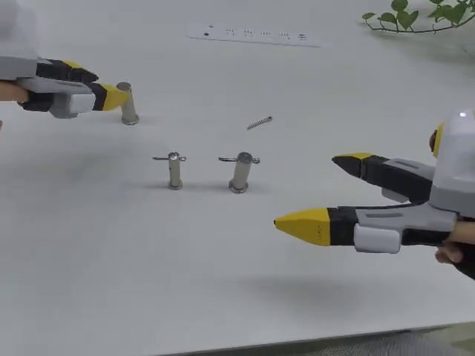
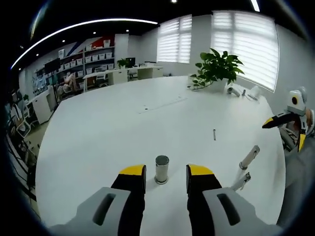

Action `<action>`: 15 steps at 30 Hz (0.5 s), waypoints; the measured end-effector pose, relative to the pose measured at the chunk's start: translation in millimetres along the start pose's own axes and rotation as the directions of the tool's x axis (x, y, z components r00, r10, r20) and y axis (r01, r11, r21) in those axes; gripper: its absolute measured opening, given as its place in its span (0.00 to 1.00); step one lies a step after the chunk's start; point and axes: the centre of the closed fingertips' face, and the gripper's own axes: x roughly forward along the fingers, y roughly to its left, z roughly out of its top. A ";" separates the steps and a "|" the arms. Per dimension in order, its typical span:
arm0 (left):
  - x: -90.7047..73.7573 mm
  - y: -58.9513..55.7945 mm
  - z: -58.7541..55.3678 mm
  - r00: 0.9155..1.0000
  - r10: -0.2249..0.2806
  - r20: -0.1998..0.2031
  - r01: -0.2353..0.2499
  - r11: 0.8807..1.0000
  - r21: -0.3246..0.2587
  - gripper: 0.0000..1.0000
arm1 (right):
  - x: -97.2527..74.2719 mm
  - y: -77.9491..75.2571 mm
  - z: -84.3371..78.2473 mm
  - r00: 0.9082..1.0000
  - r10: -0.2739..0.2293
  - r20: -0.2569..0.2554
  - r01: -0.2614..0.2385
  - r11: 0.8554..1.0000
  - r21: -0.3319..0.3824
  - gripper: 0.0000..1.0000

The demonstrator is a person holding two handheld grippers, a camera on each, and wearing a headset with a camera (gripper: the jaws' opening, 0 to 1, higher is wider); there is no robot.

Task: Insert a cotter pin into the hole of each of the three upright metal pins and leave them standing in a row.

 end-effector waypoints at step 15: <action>22.5 -0.5 -9.9 0.998 0.011 -0.057 -0.009 0.999 0.034 0.21 | -2.7 -4.5 -8.6 0.999 -0.013 -0.034 0.013 1.000 0.001 1.00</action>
